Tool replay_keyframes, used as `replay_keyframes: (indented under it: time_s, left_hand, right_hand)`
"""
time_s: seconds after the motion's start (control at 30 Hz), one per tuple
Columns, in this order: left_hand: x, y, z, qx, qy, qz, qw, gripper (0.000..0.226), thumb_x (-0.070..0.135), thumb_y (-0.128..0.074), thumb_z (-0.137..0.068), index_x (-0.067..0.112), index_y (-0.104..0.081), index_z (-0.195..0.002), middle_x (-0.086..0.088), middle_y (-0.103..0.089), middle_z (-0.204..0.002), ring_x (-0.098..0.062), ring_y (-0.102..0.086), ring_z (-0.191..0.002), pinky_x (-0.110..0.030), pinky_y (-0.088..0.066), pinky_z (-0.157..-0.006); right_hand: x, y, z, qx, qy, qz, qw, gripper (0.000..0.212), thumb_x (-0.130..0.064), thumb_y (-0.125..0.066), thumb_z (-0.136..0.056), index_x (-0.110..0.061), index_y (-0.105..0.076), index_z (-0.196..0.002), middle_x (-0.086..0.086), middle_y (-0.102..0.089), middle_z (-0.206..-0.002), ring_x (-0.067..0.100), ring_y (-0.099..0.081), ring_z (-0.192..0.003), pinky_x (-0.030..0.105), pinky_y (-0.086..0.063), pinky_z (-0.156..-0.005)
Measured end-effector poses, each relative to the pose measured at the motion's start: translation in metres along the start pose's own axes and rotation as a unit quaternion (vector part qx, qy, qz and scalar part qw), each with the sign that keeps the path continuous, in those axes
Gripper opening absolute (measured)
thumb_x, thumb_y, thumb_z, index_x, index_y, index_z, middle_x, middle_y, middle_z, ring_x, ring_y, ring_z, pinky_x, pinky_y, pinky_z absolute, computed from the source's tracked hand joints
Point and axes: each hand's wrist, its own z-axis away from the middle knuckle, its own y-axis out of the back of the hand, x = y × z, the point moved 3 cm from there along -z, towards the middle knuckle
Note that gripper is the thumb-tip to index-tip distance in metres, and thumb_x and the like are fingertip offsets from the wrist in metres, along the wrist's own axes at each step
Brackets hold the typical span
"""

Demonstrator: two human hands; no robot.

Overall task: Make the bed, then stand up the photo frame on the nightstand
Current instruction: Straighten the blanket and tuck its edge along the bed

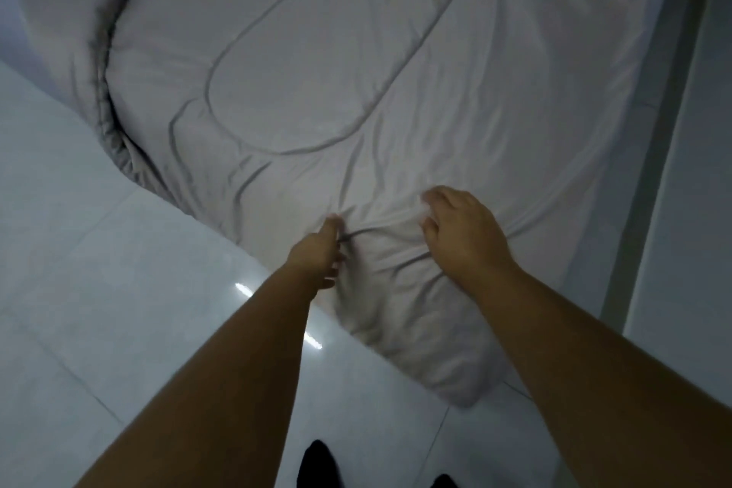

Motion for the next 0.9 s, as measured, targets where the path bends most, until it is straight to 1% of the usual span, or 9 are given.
replay_keyframes:
  time_s: [0.13,0.27,0.37,0.47,0.53,0.6,0.67,0.77,0.9]
  left_hand:
    - [0.006,-0.016,-0.013,0.03,-0.039,0.068,0.996,0.039,0.047,-0.045,-0.095,0.012,-0.054,-0.08,-0.013,-0.058,-0.083,-0.026,-0.058,-0.069,-0.037,-0.055,-0.067]
    - [-0.002,-0.011,-0.027,0.08,-0.093,-0.018,0.992,0.037,0.045,-0.049,-0.09,0.017,-0.05,-0.067,-0.028,-0.063,-0.094,-0.041,-0.064,-0.082,-0.051,-0.055,-0.087]
    - [-0.007,-0.003,-0.02,0.082,-0.108,-0.062,0.989,0.037,0.04,-0.046,-0.095,0.013,-0.053,-0.07,-0.024,-0.061,-0.088,-0.034,-0.06,-0.073,-0.047,-0.057,-0.083]
    - [0.001,-0.002,-0.022,0.066,-0.097,-0.078,0.99,0.036,0.04,-0.046,-0.095,0.009,-0.06,-0.081,-0.024,-0.065,-0.096,-0.042,-0.065,-0.09,-0.049,-0.055,-0.087]
    - [0.008,0.001,-0.027,0.063,-0.07,-0.029,0.995,0.043,0.045,-0.049,-0.092,0.004,-0.063,-0.091,-0.021,-0.063,-0.094,-0.041,-0.065,-0.088,-0.045,-0.056,-0.081]
    - [0.016,0.015,-0.039,0.094,-0.047,0.069,0.992,0.055,0.061,-0.05,-0.084,0.007,-0.063,-0.086,-0.015,-0.063,-0.088,-0.033,-0.064,-0.08,-0.038,-0.055,-0.073]
    - [0.024,0.031,-0.057,0.14,-0.056,0.103,0.983,0.064,0.07,-0.048,-0.078,0.01,-0.067,-0.09,-0.016,-0.068,-0.094,-0.033,-0.065,-0.091,-0.041,-0.054,-0.087]
    - [0.034,0.05,-0.073,0.173,-0.074,0.004,0.982,0.056,0.05,-0.042,-0.092,0.001,-0.066,-0.105,-0.024,-0.066,-0.11,-0.038,-0.06,-0.107,-0.029,-0.042,-0.089]
    - [0.028,0.063,-0.069,0.15,-0.121,-0.043,0.98,0.044,0.042,-0.045,-0.095,0.004,-0.066,-0.09,-0.023,-0.067,-0.103,-0.038,-0.061,-0.102,-0.04,-0.046,-0.096]
  right_hand:
    - [0.007,-0.022,0.006,-0.013,-0.007,0.038,0.999,0.068,-0.044,-0.014,-0.089,-0.009,-0.04,-0.141,0.009,-0.039,-0.149,0.025,-0.032,-0.139,0.038,-0.019,-0.116]
    - [0.012,-0.03,0.01,-0.028,-0.021,0.054,0.998,0.068,-0.045,-0.008,-0.09,-0.015,-0.03,-0.146,0.003,-0.028,-0.155,0.021,-0.021,-0.144,0.034,-0.006,-0.117]
    - [0.008,-0.027,0.008,-0.033,-0.022,0.069,0.997,0.073,-0.046,-0.003,-0.087,-0.014,-0.028,-0.147,0.003,-0.028,-0.155,0.02,-0.02,-0.144,0.035,-0.006,-0.117]
    - [0.003,-0.022,0.002,-0.043,-0.025,0.07,0.996,0.078,-0.048,0.003,-0.083,-0.014,-0.022,-0.149,0.003,-0.022,-0.157,0.019,-0.015,-0.145,0.035,-0.003,-0.118]
    - [-0.001,-0.018,-0.007,-0.047,-0.026,0.062,0.997,0.076,-0.048,0.002,-0.085,-0.013,-0.02,-0.149,0.004,-0.021,-0.157,0.02,-0.013,-0.146,0.035,-0.002,-0.118]
    - [-0.008,-0.017,-0.019,-0.047,-0.019,0.061,0.997,0.072,-0.047,-0.003,-0.088,-0.012,-0.019,-0.149,0.005,-0.02,-0.158,0.02,-0.013,-0.146,0.035,-0.002,-0.118]
    - [-0.016,-0.019,-0.032,-0.043,-0.009,0.06,0.997,0.069,-0.046,-0.008,-0.09,-0.012,-0.019,-0.149,0.005,-0.02,-0.158,0.02,-0.013,-0.146,0.035,-0.001,-0.118]
    - [-0.031,-0.026,-0.05,-0.036,0.008,0.067,0.997,0.067,-0.045,-0.011,-0.092,-0.012,-0.022,-0.148,0.005,-0.022,-0.157,0.02,-0.014,-0.146,0.035,-0.001,-0.118]
    - [-0.055,-0.035,-0.07,-0.028,0.024,0.078,0.996,0.064,-0.043,-0.014,-0.093,-0.009,-0.033,-0.144,0.008,-0.035,-0.152,0.024,-0.025,-0.143,0.037,-0.007,-0.117]
